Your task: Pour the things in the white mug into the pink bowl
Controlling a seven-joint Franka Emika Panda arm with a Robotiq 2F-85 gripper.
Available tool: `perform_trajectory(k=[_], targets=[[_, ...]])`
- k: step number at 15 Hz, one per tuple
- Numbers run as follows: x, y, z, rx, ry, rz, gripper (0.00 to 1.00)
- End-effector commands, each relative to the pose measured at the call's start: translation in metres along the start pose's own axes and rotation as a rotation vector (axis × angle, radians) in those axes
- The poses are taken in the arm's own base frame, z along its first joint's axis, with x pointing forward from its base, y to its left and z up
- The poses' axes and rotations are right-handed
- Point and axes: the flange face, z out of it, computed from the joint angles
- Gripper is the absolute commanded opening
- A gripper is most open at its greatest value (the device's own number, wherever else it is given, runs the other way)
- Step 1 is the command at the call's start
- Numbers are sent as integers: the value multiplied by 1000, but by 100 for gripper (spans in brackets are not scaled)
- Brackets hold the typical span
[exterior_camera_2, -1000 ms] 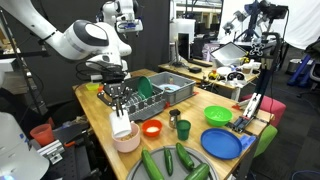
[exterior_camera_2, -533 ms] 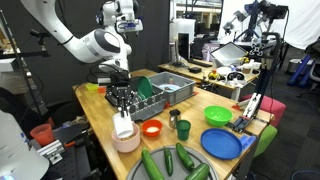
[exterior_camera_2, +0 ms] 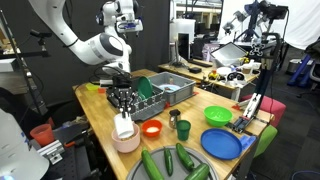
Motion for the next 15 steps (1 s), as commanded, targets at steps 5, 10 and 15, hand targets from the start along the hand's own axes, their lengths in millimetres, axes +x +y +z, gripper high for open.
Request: perform_trajectory(k=[5,10,15], targets=[[-2,2,1,-10,-12,-2,2],[-15,5,9,-121,57,-39,2],[-35,1,3,-189,158,-98,2]])
